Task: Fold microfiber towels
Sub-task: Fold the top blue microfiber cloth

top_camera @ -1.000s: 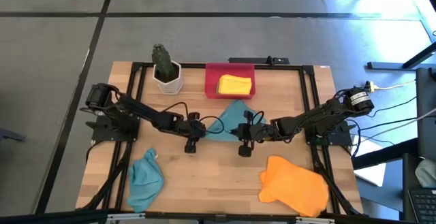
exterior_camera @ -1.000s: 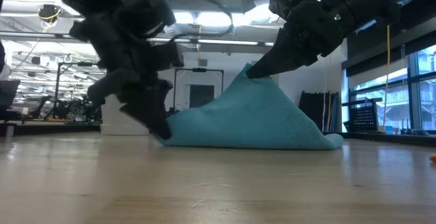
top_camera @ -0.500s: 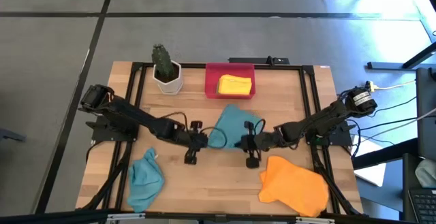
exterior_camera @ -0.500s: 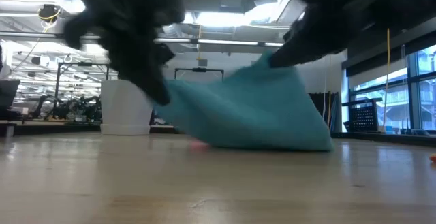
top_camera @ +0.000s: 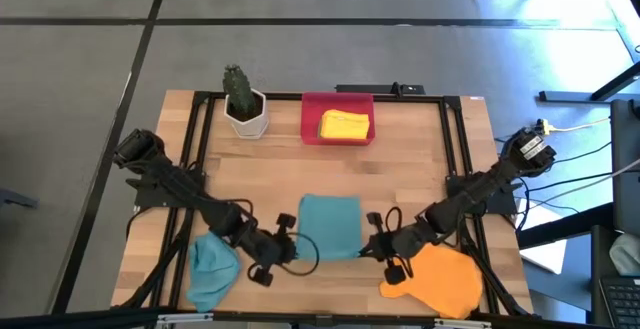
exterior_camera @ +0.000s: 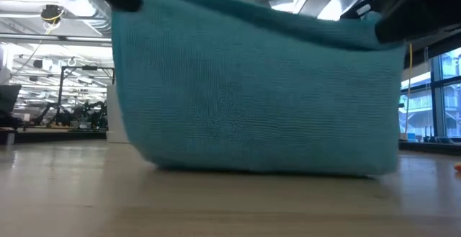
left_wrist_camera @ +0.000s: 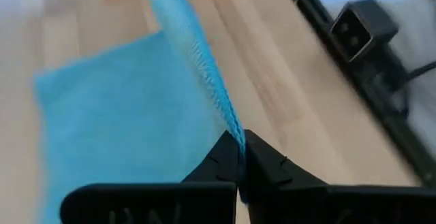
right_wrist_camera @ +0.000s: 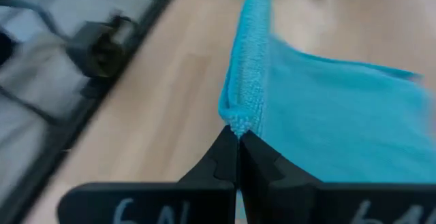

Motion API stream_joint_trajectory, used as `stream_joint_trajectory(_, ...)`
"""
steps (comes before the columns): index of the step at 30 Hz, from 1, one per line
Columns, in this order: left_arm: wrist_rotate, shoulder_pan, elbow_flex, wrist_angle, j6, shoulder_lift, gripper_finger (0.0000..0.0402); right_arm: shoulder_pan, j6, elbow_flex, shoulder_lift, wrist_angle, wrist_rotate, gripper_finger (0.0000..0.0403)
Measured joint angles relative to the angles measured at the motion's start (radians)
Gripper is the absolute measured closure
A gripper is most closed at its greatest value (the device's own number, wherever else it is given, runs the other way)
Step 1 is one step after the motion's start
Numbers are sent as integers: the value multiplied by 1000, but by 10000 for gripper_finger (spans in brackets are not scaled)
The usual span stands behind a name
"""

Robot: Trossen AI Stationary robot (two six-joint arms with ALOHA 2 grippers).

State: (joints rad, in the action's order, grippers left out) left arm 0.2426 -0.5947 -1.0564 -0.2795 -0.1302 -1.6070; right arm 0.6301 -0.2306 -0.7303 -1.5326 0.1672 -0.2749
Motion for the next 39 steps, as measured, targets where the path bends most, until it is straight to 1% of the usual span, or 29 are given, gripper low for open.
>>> stream_joint_trajectory(2,52,4,0,-26,90,0,401,2,-6,0,1,-45,-86,399)
stream_joint_trajectory(4,83,32,1,-52,136,0,401,-4,-41,0,1,-100,-166,399)
stream_joint_trajectory(7,78,103,1,-96,148,0,401,-34,-106,1,1,-158,-259,399)
stream_joint_trajectory(9,70,159,2,-120,149,0,401,-60,-136,3,1,-185,-294,398)
stream_joint_trajectory(11,35,218,3,-131,161,0,401,-87,-161,3,1,-205,-304,397)
stream_joint_trajectory(14,-53,302,20,-120,173,0,400,-129,-210,4,1,-233,-304,396)
stream_joint_trajectory(17,-115,374,56,-85,172,0,401,-170,-243,4,-16,-238,-305,396)
stream_joint_trajectory(21,-169,440,133,-4,164,-3,399,-217,-267,4,-60,-230,-302,395)
stream_joint_trajectory(23,-188,458,174,43,157,-3,400,-237,-273,4,-90,-221,-283,394)
stream_joint_trajectory(26,-203,478,226,106,136,-3,398,-262,-277,4,-141,-180,-268,394)
stream_joint_trajectory(29,-206,484,251,133,137,-3,385,-283,-290,4,-182,-155,-266,385)
stream_joint_trajectory(35,-200,483,255,164,162,-3,339,-314,-284,4,-175,-163,-290,338)
stream_joint_trajectory(39,-127,482,255,152,167,4,317,-331,-262,4,-133,-173,-292,303)
